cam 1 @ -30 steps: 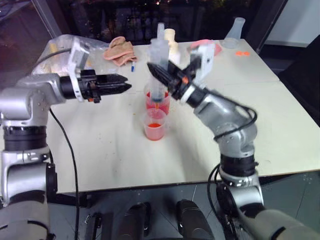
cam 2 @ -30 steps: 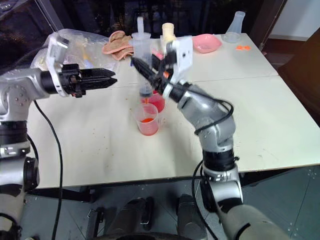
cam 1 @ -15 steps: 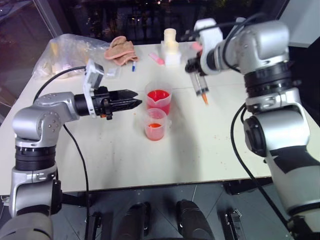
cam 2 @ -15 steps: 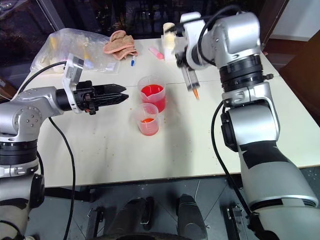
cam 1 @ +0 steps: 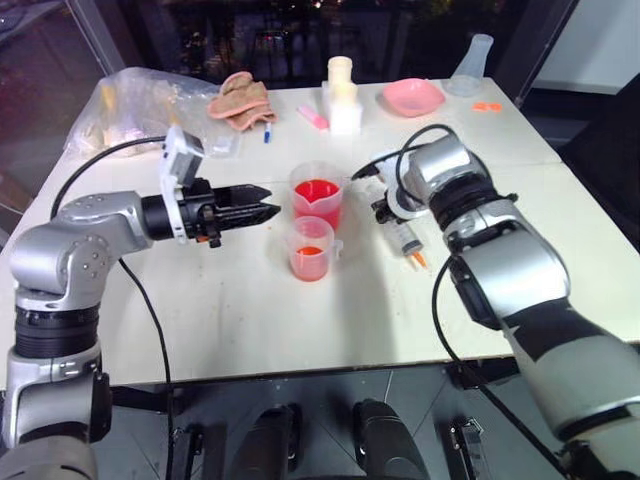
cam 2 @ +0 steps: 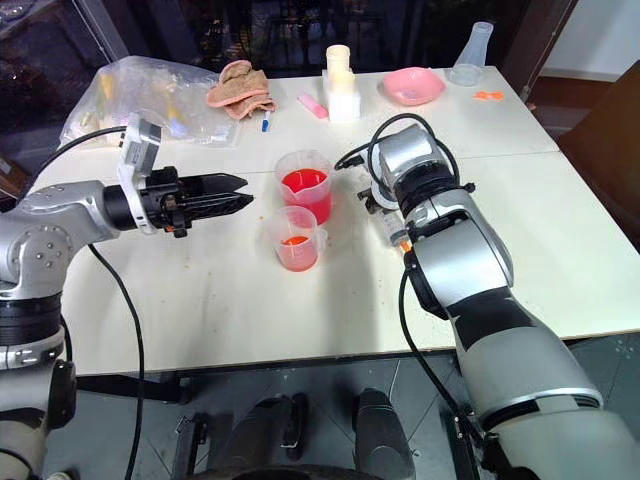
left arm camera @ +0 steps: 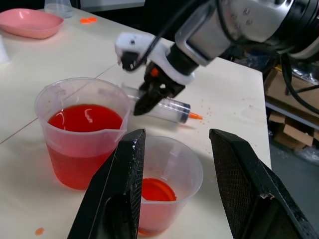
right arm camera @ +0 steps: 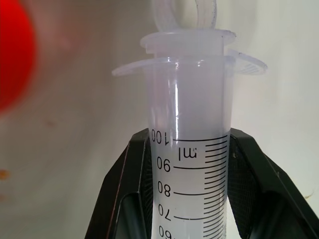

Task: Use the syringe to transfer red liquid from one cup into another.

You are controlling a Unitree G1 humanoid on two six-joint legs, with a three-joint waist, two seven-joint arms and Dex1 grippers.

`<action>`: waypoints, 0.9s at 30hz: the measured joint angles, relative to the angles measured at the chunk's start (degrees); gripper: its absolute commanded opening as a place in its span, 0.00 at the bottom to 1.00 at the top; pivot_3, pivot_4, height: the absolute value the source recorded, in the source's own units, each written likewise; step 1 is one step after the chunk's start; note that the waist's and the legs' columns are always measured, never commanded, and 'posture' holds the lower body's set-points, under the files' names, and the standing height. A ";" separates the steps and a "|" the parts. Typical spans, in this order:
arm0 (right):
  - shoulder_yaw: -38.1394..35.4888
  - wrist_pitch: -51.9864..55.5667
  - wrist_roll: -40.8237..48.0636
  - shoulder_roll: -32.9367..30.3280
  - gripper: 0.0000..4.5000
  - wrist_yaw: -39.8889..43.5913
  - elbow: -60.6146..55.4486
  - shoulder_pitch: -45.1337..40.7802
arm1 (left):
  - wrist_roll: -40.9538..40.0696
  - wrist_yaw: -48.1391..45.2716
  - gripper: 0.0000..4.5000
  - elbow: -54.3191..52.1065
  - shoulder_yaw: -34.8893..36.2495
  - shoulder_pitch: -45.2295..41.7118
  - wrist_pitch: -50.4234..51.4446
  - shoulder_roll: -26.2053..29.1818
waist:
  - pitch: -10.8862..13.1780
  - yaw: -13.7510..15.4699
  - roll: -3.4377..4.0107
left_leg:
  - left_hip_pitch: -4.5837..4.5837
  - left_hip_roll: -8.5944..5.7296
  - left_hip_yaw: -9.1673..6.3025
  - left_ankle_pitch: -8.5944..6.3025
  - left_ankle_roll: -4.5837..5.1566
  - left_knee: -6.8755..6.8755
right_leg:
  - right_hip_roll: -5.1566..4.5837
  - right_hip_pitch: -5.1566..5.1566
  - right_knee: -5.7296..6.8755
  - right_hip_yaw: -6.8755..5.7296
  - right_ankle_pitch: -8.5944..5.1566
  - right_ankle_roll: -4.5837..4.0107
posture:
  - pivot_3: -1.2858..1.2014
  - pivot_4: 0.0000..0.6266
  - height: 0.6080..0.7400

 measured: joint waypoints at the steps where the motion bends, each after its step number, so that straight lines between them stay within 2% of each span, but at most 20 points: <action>1: 0.00 -0.74 -0.79 0.30 0.30 0.44 0.39 0.30 | -0.48 -0.04 0.48 -0.35 0.00 0.39 0.20 0.87 | 0.00 -0.12 0.00 | 0.00 0.00 -0.01 0.00 -0.01 0.00 | 0.01 0.00 0.00 0.00 0.00 0.00 | 0.52 0.24 1.00; 3: -0.04 -1.15 -1.93 0.58 0.53 1.05 0.61 0.34 | -1.01 -0.05 0.48 -0.57 0.03 0.78 0.28 1.91 | 0.00 -0.34 0.00 | 0.01 0.00 -0.05 0.01 -0.01 0.01 | 0.02 0.02 0.00 -0.01 0.00 0.00 | 0.52 0.24 1.00; 4: -0.02 -1.30 -2.39 0.60 0.61 1.10 0.79 0.37 | -1.10 -0.05 0.48 -0.69 0.05 0.86 0.28 2.08 | 0.00 -0.37 0.00 | 0.01 0.00 -0.05 0.01 -0.01 0.01 | 0.02 0.02 0.00 -0.01 0.00 0.00 | 0.52 0.24 1.00; 6: -0.14 -1.80 -3.83 0.50 0.86 1.25 0.92 0.48 | -1.70 -0.05 0.48 -0.97 0.07 1.23 0.27 2.83 | 0.00 -0.39 0.00 | 0.01 -0.01 -0.06 0.00 -0.02 0.01 | 0.02 0.04 0.00 -0.02 0.00 0.00 | 0.52 0.24 1.00; 7: -0.18 -1.88 -4.22 0.45 0.95 1.29 0.91 0.47 | -1.87 -0.05 0.48 -0.97 0.10 1.23 0.27 2.88 | 0.00 -0.44 0.00 | 0.01 -0.01 -0.06 0.00 -0.02 0.01 | 0.02 0.04 0.00 -0.02 0.00 0.00 | 0.52 0.24 1.00; 8: -0.25 -1.89 -4.69 0.37 0.98 1.45 0.86 0.45 | -2.08 -0.05 0.48 -0.98 0.11 1.22 0.27 2.88 | 0.00 -0.50 0.00 | 0.02 -0.01 -0.06 0.00 -0.02 0.01 | 0.02 0.04 0.00 -0.02 0.00 0.00 | 0.52 0.24 1.00; 14: -1.15 -0.53 -5.72 -0.54 0.98 4.72 0.10 0.43 | -3.30 -0.05 0.48 -0.92 0.10 0.92 0.27 2.88 | 0.00 -0.67 0.00 | 0.02 0.01 -0.08 0.01 -0.03 -0.01 | 0.06 0.02 0.01 -0.02 0.00 -0.01 | 0.52 0.24 1.00; 19: -1.25 3.95 -5.71 -5.28 0.98 8.60 -7.56 0.03 | -3.72 -0.79 0.48 -0.76 -0.03 0.46 0.27 3.28 | 0.01 -0.56 0.01 | 0.00 -0.01 -0.08 0.01 -0.03 -0.01 | 0.05 0.02 -0.02 -0.04 0.00 -0.01 | 0.52 0.24 1.00; 24: -1.26 15.71 -2.79 -14.56 0.98 14.84 -27.57 0.16 | -3.92 -1.68 0.48 0.93 -0.09 -0.41 0.29 4.36 | 0.01 -0.19 0.02 | -0.01 0.00 -0.09 -0.01 -0.01 0.00 | 0.02 0.02 -0.07 -0.07 0.00 0.00 | 0.52 0.24 1.00; 27: -5.84 21.09 2.38 -20.68 0.98 17.98 -46.88 7.26 | -4.35 -2.35 0.48 2.16 -0.09 -1.89 0.48 5.31 | 0.00 0.32 0.00 | -0.01 0.02 -0.10 -0.03 0.01 0.01 | 0.02 0.08 -0.13 -0.13 0.00 0.00 | 0.52 0.24 1.00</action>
